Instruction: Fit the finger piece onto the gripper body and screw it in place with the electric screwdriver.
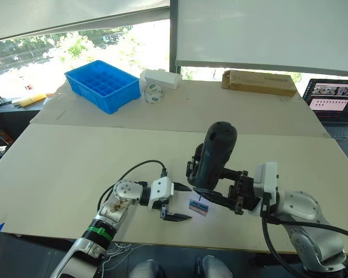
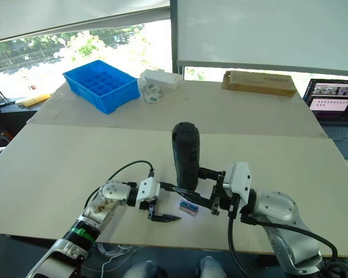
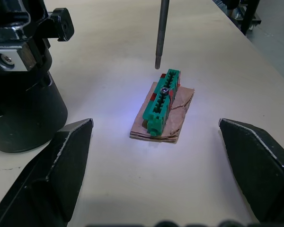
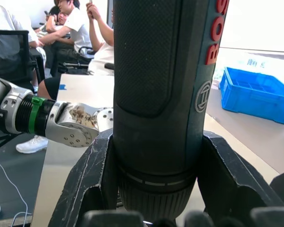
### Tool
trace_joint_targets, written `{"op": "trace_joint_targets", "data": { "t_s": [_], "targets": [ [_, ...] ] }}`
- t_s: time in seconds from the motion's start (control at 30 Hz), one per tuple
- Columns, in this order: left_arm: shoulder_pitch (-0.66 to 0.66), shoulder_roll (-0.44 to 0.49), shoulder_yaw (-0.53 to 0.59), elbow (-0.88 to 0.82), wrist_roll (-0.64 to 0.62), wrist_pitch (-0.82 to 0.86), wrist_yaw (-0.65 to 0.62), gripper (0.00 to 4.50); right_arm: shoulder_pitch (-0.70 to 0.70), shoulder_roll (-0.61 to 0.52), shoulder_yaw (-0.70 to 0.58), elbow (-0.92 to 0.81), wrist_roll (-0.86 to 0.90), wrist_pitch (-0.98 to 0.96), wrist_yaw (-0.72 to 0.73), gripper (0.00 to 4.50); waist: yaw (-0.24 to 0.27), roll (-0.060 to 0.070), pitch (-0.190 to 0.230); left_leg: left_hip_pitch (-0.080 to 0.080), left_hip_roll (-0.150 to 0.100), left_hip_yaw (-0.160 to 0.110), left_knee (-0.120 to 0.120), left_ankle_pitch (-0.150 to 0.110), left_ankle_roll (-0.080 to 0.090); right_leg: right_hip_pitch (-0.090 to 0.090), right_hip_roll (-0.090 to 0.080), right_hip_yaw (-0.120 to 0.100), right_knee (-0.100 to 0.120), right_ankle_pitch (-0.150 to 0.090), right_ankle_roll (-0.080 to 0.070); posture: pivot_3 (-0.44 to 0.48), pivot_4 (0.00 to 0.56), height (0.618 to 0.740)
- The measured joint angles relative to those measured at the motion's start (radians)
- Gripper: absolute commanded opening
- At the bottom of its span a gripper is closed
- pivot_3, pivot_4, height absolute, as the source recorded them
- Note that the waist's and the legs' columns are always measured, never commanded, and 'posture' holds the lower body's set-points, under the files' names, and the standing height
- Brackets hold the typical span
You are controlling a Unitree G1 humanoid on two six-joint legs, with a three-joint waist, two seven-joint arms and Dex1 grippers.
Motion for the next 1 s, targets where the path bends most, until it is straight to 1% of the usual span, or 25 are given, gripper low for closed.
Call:
{"op": "trace_joint_targets", "data": {
  "t_s": [1.0],
  "targets": [
    [0.008, -0.005, -0.014, -0.026, 0.0, 0.022, 0.012, 4.48, 0.008, 0.012, 0.0, 0.032, -0.017, -0.017, 0.023, 1.92, 0.0, 0.0, 0.0, 0.0, 0.0, 0.0, 0.0, 0.0, 0.0, 0.0, 0.0, 0.0, 0.0, 0.0, 0.0, 0.0, 0.15, 0.74]
  ]
}}
